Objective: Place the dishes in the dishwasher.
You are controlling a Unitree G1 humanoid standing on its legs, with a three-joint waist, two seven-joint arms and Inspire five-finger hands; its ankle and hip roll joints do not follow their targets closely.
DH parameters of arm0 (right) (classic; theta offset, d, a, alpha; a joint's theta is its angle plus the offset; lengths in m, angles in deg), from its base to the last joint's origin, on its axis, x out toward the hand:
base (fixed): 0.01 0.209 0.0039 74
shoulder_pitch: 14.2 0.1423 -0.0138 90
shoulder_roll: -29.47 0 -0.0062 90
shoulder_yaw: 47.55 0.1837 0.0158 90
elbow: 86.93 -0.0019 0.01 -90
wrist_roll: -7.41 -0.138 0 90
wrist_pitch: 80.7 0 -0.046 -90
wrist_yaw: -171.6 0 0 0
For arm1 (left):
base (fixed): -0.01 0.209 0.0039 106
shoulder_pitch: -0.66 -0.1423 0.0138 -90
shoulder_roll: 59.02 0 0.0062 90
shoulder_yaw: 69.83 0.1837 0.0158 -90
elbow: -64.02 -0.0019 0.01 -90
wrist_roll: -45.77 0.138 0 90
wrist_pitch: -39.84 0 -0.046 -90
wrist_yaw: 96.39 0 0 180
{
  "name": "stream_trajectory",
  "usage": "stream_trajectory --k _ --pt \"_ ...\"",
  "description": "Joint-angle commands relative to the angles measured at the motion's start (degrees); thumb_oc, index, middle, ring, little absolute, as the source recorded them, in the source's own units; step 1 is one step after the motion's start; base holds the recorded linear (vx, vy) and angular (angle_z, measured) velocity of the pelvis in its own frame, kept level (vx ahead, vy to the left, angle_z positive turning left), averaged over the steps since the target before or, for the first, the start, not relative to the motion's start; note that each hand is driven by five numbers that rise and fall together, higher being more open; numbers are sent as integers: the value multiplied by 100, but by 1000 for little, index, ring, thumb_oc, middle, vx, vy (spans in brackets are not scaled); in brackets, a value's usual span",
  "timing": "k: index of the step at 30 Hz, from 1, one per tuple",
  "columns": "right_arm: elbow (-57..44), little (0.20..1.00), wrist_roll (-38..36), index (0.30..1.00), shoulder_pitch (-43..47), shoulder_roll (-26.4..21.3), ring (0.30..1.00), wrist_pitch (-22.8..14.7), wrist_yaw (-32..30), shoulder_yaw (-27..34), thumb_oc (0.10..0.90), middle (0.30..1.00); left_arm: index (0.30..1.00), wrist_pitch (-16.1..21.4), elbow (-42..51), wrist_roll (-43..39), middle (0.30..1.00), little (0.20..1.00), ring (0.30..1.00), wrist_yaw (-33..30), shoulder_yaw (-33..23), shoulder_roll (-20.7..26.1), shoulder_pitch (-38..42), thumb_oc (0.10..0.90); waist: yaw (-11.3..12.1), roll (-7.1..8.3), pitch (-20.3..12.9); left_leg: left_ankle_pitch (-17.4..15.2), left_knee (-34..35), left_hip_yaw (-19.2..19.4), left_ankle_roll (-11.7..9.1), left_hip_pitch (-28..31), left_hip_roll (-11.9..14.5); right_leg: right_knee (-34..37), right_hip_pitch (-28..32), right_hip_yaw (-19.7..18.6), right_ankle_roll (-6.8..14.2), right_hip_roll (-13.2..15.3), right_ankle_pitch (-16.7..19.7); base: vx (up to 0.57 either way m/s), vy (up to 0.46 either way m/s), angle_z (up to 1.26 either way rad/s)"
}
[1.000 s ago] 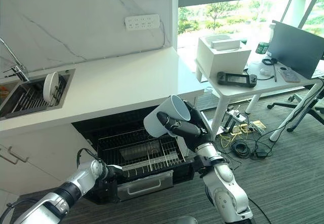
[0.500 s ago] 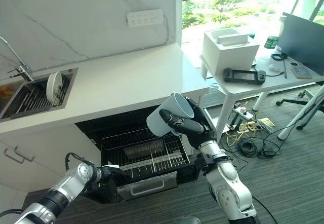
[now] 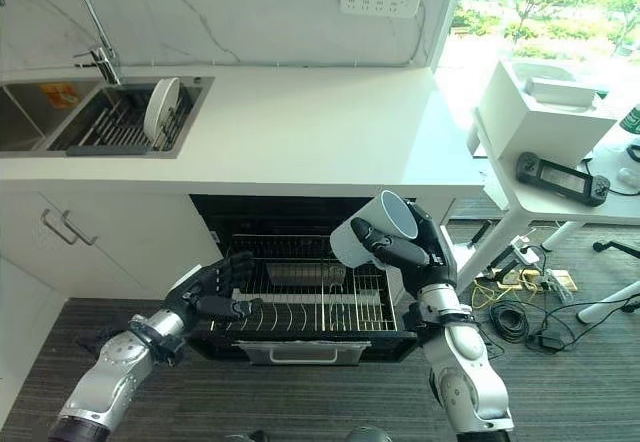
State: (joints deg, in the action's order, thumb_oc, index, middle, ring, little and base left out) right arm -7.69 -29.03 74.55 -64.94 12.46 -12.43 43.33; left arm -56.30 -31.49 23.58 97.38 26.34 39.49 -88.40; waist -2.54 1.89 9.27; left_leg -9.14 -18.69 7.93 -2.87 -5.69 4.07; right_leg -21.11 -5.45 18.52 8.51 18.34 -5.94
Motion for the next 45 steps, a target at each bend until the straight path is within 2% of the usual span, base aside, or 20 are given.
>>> stream_trajectory --k 1,3,7,9,11,15,18,26,30,39,45 --pt "-652 300 539 300 499 -122 300 -373 -147 514 400 300 900 795 950 -548 900 900 900 -111 -570 59 364 800 -8 -4 -187 -922 150 -18 -30 768 252 392 -542 -12 339 63 719 119 -78 7" --pt "-648 300 703 300 399 -196 300 -108 -183 582 400 300 900 739 1131 -622 900 900 900 -93 -612 54 285 800 -22 44 -127 -928 150 -58 -35 761 247 392 -616 -28 347 55 785 116 -84 1" --pt "-549 300 1022 300 414 -414 300 33 -299 624 400 300 900 781 1406 -894 900 900 900 -113 -587 135 316 800 -24 59 127 -902 150 -148 -49 611 293 392 -984 -87 349 28 908 -15 -82 14" --pt "-430 300 1095 300 758 -625 300 -87 -466 686 400 300 900 995 1582 -1113 900 900 900 -219 -468 275 611 800 31 -45 465 -854 150 -228 -66 273 386 392 -1398 -143 337 -12 990 -485 -52 18" --pt "-230 300 1304 300 1526 -957 300 -52 -749 657 400 300 900 1185 1705 -1229 900 900 900 -504 -195 495 1277 800 85 -137 1042 -713 150 -249 -54 -378 426 392 -1773 -191 353 11 1025 -632 9 1" --pt "122 300 1449 300 2161 -1215 300 -132 -1043 450 400 300 900 1368 1597 -1217 900 900 900 -759 81 634 1723 800 104 -170 1410 -629 150 -178 -26 -841 412 392 -2038 -274 401 -25 930 -266 -31 4" --pt "334 300 1583 300 2538 -1426 300 -188 -1228 307 400 300 900 1491 1561 -1257 900 900 900 -767 105 634 1868 800 101 -164 1429 -601 150 -90 -40 -988 418 392 -2124 -295 370 -99 744 -163 -24 -3" --pt "381 300 1747 300 2886 -1730 300 -21 -1214 336 400 300 900 1568 1577 -1375 900 900 900 -756 52 668 1967 800 64 -238 1332 -619 150 -49 -82 -923 409 392 -2158 -374 345 -147 675 -9 38 -6" --pt "548 300 1880 300 3081 -1889 300 340 -1063 188 400 300 900 1721 1598 -1434 900 900 900 -673 78 660 1935 800 85 -276 1241 -669 150 -71 -79 -833 392 392 -2187 -368 336 -133 697 48 24 -6" --pt "1845 300 2065 300 3746 -2254 300 809 -844 -423 400 300 900 1925 1512 -1502 900 900 900 -653 273 869 2232 800 256 -334 1253 -663 150 -154 -87 -877 358 392 -2194 -207 330 -41 695 10 -12 6" --pt "2646 300 2073 300 4307 -2402 300 886 -680 -833 400 300 900 2016 1472 -1675 900 900 900 -610 365 909 2446 800 360 -390 1290 -643 150 -204 -94 -911 330 392 -2200 -140 321 -9 681 10 -6 5"
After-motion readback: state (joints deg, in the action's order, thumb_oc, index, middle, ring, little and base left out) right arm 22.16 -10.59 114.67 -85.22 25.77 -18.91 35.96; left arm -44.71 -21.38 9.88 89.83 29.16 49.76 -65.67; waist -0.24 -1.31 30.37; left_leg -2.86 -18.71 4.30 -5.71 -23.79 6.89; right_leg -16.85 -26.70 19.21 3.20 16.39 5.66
